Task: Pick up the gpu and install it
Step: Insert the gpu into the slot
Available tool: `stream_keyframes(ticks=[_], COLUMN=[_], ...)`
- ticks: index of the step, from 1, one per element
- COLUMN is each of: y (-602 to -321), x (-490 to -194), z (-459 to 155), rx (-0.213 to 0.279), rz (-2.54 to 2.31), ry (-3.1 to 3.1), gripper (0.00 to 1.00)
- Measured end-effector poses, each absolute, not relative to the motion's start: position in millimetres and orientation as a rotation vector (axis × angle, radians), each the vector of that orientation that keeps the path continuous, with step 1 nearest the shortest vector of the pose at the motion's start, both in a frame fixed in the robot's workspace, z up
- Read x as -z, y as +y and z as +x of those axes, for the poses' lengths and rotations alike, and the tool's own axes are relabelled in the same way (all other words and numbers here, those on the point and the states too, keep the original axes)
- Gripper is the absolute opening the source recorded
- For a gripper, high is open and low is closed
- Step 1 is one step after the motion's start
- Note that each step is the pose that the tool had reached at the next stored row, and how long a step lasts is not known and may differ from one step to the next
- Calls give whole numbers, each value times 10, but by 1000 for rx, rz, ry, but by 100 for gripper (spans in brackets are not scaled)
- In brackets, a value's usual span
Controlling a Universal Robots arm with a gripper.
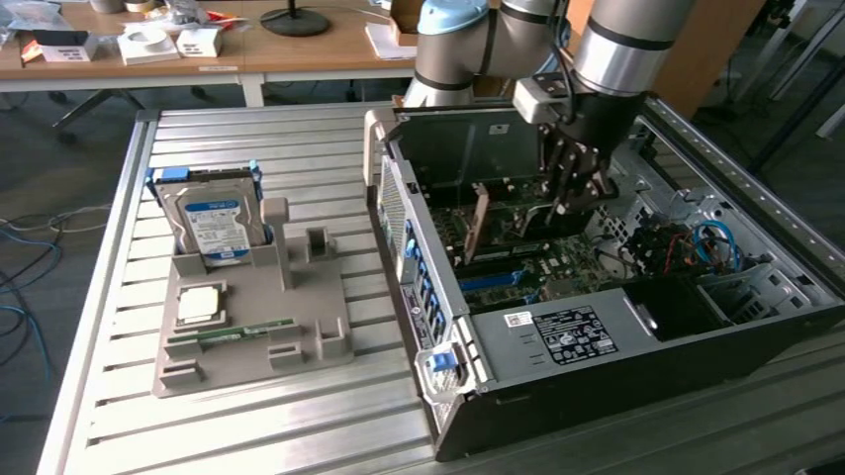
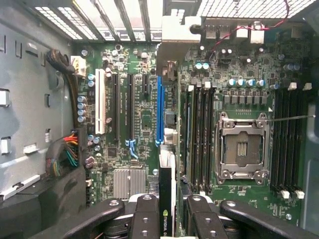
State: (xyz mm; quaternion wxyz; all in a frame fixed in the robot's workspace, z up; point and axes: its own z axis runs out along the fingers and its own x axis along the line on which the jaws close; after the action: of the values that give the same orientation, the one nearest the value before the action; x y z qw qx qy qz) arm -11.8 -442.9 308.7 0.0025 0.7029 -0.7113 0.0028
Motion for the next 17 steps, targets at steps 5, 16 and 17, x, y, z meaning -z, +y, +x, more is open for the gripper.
stream_keyframes(ticks=[5, 16, 17], y=[-4431, -4441, -4444], x=[-3033, -2998, -2998], z=[-121, -122, -122], rx=[-9, 8, 11], rz=[2205, 2212, 2213], ry=[-2231, -2239, -2240], gripper=[26, 26, 26])
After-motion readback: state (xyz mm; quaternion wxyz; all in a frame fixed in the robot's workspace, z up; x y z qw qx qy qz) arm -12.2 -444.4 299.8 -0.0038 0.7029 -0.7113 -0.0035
